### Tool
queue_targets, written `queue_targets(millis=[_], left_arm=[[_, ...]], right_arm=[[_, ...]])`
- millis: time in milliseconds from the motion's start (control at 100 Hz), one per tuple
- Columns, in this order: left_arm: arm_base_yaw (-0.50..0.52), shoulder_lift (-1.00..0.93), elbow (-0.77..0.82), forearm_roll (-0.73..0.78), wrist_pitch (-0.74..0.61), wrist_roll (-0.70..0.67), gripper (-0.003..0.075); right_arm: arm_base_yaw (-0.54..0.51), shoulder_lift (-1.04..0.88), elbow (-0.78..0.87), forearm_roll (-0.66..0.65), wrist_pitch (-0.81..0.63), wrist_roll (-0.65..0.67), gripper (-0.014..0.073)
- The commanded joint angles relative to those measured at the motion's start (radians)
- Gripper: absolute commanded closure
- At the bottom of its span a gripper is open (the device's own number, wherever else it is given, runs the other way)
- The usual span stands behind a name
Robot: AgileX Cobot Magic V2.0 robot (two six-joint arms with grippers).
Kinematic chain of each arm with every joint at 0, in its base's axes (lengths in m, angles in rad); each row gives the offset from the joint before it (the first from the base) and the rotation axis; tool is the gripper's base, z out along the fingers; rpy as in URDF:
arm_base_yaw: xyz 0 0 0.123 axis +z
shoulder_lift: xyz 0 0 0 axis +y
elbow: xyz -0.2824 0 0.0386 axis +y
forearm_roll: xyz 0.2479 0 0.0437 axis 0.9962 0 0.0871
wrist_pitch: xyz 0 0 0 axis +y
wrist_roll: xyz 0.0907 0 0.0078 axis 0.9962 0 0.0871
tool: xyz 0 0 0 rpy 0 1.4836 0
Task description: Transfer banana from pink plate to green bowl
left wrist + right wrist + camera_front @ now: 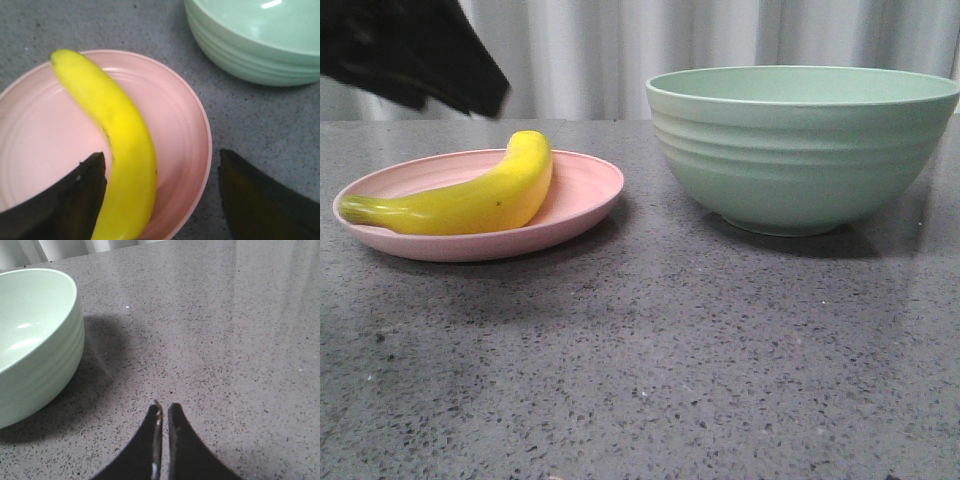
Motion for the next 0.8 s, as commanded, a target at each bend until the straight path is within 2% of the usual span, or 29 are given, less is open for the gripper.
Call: queue_targets(millis=[0, 340, 790], left_arm=[[-0.012, 0.044, -0.061, -0.011, -0.017, -0.007, 0.0282], [-0.012, 0.231, -0.152, -0.005, 0.025, -0.007, 0.0282], [0.011, 0.245, -0.157, 0.008, 0.035, -0.007, 0.0283]], right_arm=[[-0.006, 0.012, -0.029, -0.001, -0.070, -0.006, 0.0656], [-0.006, 0.012, -0.029, -0.001, -0.070, -0.006, 0.0656], [-0.006, 0.012, -0.029, -0.001, -0.070, -0.006, 0.0656]])
